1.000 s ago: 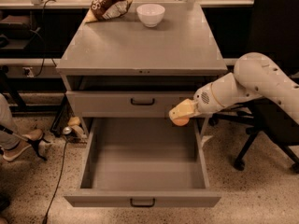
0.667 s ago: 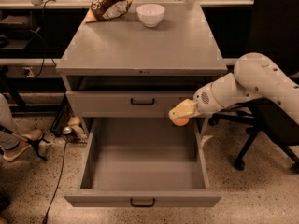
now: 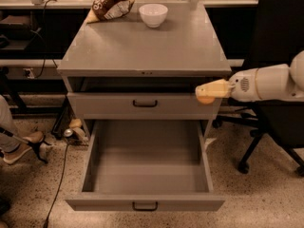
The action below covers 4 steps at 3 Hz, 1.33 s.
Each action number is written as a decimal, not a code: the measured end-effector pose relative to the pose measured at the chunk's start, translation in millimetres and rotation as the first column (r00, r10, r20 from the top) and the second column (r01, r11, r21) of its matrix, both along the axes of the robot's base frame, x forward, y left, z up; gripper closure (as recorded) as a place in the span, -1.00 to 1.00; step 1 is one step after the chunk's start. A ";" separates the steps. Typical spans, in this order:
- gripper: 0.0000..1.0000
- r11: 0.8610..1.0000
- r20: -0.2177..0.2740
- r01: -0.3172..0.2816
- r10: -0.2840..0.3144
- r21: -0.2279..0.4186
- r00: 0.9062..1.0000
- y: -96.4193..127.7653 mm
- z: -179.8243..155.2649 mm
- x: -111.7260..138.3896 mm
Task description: Pick orange from middle drawer and place on counter
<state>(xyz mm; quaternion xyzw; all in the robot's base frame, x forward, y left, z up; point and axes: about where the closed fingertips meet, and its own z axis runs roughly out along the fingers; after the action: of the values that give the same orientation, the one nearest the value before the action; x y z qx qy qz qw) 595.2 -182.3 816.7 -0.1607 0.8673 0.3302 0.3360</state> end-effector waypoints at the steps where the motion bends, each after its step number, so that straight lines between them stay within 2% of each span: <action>1: 1.00 0.991 0.180 0.133 -0.130 -0.006 0.975 -36.9 68.5 20.3; 2: 1.00 0.973 0.261 0.218 -0.191 -0.079 0.946 -39.3 96.8 50.4; 3: 1.00 0.967 0.315 0.228 -0.182 -0.115 0.931 -17.6 111.3 91.8; 4: 1.00 0.970 0.344 0.193 -0.133 -0.146 0.929 22.8 116.0 146.9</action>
Offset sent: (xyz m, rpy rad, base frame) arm 0.0914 -0.0352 0.1334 -0.2268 -0.3434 -0.2917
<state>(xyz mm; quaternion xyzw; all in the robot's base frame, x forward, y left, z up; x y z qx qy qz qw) 742.2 -159.6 932.6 -0.1703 0.8346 0.1906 0.4879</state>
